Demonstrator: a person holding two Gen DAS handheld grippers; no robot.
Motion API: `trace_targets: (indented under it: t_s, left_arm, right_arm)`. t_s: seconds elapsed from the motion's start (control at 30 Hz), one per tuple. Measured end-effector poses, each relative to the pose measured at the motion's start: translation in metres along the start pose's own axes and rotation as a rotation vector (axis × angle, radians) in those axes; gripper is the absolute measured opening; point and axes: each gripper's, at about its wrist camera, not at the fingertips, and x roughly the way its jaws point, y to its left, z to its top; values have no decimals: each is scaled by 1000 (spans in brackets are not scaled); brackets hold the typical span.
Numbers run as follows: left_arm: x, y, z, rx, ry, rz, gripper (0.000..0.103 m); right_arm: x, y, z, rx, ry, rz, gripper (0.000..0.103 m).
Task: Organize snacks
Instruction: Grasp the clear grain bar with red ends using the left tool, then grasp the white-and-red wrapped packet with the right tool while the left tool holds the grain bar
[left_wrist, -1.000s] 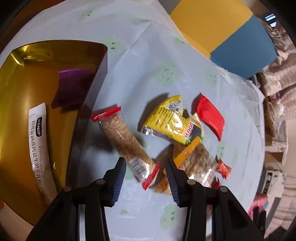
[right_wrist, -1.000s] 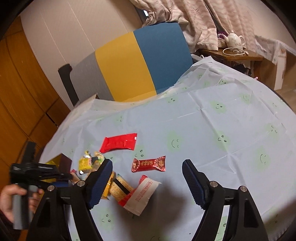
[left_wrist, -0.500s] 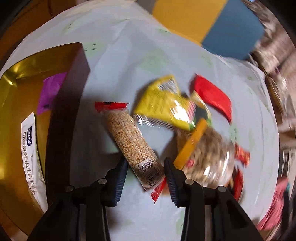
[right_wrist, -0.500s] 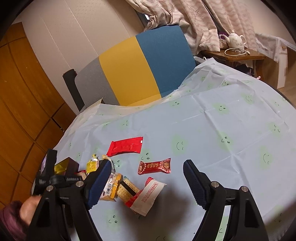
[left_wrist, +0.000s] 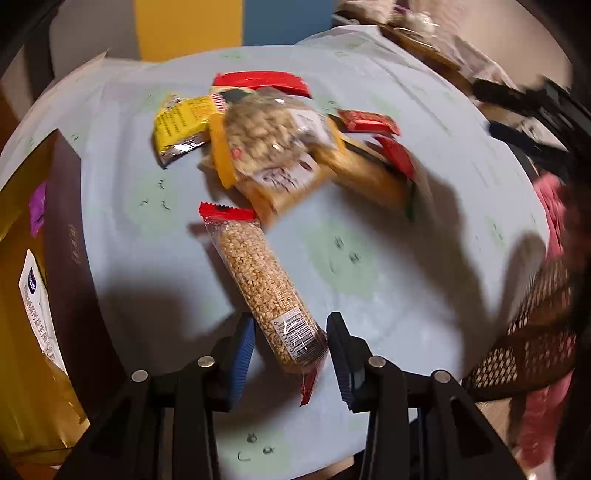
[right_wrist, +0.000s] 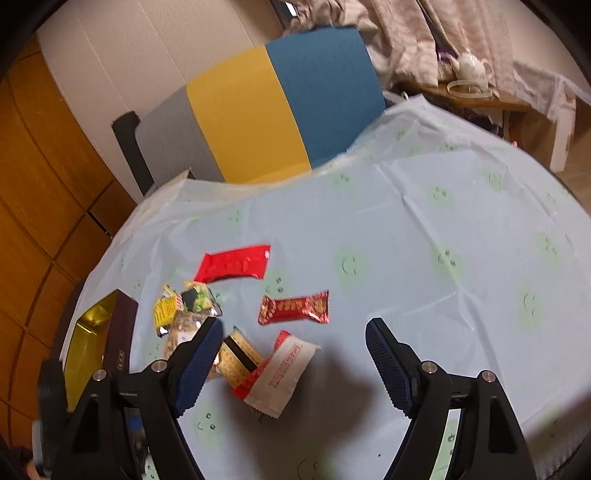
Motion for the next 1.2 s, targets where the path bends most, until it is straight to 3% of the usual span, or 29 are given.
trace_targets:
  t_s: [0.17,0.4,0.53,0.63,0.7,0.73,0.93,1.07,1.2]
  left_arm:
    - [-2,9,-11,-41,-25,-41,42]
    - [-2,22,-10,-85,-37,-70,46]
    - [-11,29,-13,-104,-44,-85,46]
    - [-15,33,-19,-104,-56,-88,46]
    - [-18,37,-24,-108,-66,-93,46]
    - [-23,41,-28,-111,-74,-97,46]
    - [-29,46,-43,-85,-132,-79,39]
    - [-42,50,-50,-94,-182,-116,38]
    - [-49,57,-56,-84,-188,-131,37]
  right_arm:
    - [26,-3,-8,20,130,-18,80]
    - [52,-1,-17,66,227,9,80]
    - [71,12,-23,25,263,-13,80]
    - [85,20,-28,-21,302,-10,65]
    - [92,22,-30,-41,312,-26,41]
    - [94,19,-31,-36,311,-40,39]
    - [95,19,-34,-62,305,-54,39]
    - [97,9,-33,-20,315,-50,47]
    - [99,15,-32,-46,306,-63,47]
